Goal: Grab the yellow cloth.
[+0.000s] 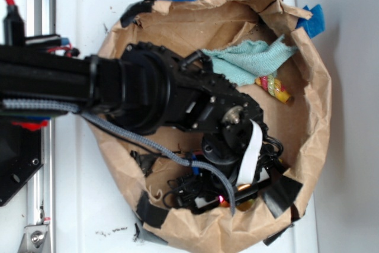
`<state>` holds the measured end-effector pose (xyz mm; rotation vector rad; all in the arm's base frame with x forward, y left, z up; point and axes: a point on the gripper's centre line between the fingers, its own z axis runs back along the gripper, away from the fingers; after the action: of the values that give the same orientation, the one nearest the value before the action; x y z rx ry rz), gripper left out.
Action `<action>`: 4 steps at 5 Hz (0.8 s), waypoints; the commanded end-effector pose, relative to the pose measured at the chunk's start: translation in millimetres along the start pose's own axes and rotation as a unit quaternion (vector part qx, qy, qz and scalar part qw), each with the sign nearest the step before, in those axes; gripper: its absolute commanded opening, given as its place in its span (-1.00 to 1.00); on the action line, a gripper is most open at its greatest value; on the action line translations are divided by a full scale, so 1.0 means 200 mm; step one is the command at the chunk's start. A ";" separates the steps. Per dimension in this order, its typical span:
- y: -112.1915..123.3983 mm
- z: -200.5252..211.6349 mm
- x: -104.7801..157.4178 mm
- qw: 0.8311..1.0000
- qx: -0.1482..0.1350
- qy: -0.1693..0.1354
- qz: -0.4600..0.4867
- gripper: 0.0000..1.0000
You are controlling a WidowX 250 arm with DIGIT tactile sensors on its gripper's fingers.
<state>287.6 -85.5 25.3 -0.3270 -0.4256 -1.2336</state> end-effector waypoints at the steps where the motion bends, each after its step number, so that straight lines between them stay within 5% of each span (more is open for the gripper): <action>1: -0.12 0.12 0.06 0.998 0.048 -0.013 0.039 -1.00; 2: 0.04 0.26 0.05 0.996 0.068 -0.019 0.046 -1.00; 4: 0.17 0.59 0.03 0.976 0.128 -0.016 0.176 -1.00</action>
<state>303.9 -30.3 102.8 -0.2467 -0.4422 -0.8371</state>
